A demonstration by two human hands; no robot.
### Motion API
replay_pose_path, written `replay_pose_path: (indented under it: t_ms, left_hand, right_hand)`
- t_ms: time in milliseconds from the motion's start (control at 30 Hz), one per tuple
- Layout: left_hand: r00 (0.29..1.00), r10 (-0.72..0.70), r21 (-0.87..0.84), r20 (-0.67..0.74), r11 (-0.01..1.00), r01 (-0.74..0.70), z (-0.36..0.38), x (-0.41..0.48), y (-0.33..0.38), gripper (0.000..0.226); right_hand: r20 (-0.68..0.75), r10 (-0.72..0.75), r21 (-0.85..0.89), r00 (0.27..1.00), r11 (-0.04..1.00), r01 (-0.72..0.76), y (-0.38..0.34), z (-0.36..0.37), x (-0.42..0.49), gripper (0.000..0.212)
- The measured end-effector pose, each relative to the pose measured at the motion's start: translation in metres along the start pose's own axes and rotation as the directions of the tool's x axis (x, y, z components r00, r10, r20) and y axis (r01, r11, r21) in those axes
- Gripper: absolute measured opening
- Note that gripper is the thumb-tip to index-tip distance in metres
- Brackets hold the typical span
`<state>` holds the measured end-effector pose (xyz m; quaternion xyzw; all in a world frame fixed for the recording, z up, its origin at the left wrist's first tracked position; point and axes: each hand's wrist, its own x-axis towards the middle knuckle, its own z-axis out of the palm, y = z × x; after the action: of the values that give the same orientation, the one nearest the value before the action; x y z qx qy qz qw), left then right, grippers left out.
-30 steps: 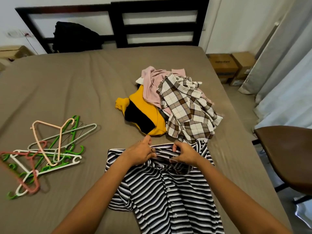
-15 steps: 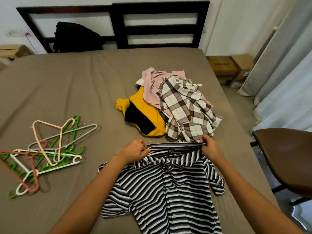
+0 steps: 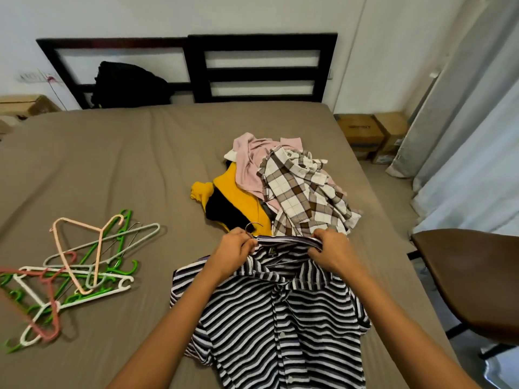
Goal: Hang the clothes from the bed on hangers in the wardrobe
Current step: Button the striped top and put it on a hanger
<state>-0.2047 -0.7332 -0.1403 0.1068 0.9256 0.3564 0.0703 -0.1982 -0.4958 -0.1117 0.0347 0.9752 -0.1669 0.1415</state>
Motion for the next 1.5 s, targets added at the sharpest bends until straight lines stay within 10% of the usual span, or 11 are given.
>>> replay_pose_path:
  t_ms: [100,233,633,800,1033,1200,1367,1500]
  left_hand:
    - [0.995,0.057,-0.07,-0.087,0.996,-0.063,-0.012,0.007,0.029,0.027]
    - [0.968,0.165,-0.071,-0.191,0.981,-0.181,-0.041,0.019,0.073,0.023]
    - [0.725,0.385,0.139,-0.571,0.916,-0.377,-0.177,0.032,0.204,0.024]
    - [0.606,0.428,0.214,-0.671,0.894,-0.394,-0.218,0.032,0.247,0.021]
    - [0.52,0.52,0.303,-0.677,0.842,-0.447,-0.271,0.018,0.289,0.016]
    - [0.469,0.56,0.373,-0.683,0.819,-0.437,-0.295,0.009,0.301,0.019]
    - [0.43,0.589,0.612,-0.684,0.784,-0.101,-0.304,-0.017,0.299,0.024]
    - [0.496,0.591,0.455,-0.636,0.807,-0.377,-0.307,-0.028,0.322,0.013]
  right_hand:
    - [-0.255,-0.018,-0.198,0.967,0.98,-0.034,-0.01,-0.023,-0.008,0.032]
    - [-0.551,-0.153,-0.024,0.82,0.986,0.167,-0.018,-0.069,-0.01,0.015]
    - [-0.966,-0.209,-0.149,0.153,0.931,0.332,-0.059,-0.224,-0.092,0.002]
    - [-0.835,-0.405,-0.071,0.373,0.751,0.657,-0.072,-0.272,-0.11,0.009]
    - [-0.667,-0.527,-0.261,0.527,0.827,0.497,-0.056,-0.359,-0.087,0.027]
    - [-0.831,-0.42,-0.151,0.364,0.802,0.578,-0.072,-0.372,-0.091,0.026]
    - [-0.918,-0.296,-0.12,0.264,0.841,0.528,-0.072,-0.38,-0.105,0.033]
    - [-0.922,-0.275,-0.103,0.272,0.853,0.512,-0.078,-0.385,-0.112,0.034]
